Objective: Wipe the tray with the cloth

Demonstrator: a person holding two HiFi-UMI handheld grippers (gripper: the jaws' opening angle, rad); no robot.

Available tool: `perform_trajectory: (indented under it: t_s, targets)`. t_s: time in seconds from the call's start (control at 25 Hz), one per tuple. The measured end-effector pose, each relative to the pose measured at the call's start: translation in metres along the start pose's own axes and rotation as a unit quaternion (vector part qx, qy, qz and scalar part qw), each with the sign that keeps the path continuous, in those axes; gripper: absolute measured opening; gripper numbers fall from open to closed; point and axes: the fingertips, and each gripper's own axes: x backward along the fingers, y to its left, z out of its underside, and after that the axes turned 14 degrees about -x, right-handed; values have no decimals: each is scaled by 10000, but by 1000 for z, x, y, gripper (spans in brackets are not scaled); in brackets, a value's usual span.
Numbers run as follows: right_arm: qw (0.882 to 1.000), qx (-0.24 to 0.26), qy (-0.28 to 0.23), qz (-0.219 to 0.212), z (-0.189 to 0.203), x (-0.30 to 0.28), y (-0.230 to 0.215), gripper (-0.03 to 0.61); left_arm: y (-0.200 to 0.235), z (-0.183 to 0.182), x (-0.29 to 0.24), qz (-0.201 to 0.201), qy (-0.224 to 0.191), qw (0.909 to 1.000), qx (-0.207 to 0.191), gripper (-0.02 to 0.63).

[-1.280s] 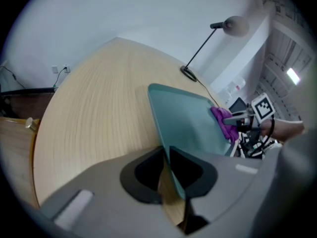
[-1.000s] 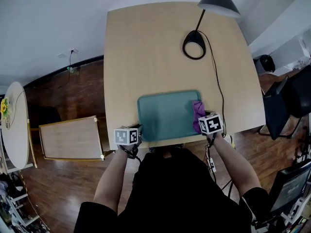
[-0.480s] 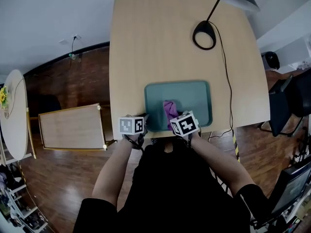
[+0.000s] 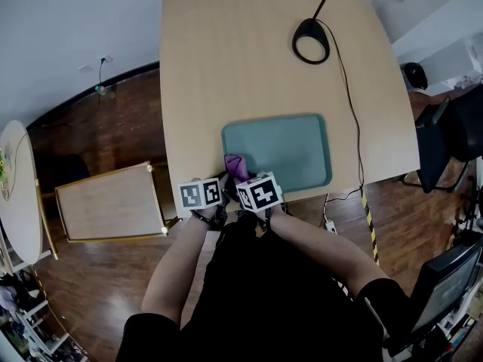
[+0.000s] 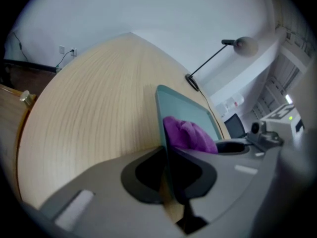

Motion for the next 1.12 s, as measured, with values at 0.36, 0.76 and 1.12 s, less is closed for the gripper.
perform_trajectory:
  t_s: [0.36, 0.76, 1.12]
  targets:
    - [9915, 1188, -78, 528, 8, 38, -38, 86, 2, 3, -1, -101, 40, 9995, -298, 57]
    - [9841, 935, -370, 1463, 10, 114, -198, 86, 4, 4, -2, -454, 79, 9983, -346, 54]
    - [9862, 666, -268, 1494, 14, 128, -239, 86, 5, 8, -3, -892, 240, 9932, -702, 52]
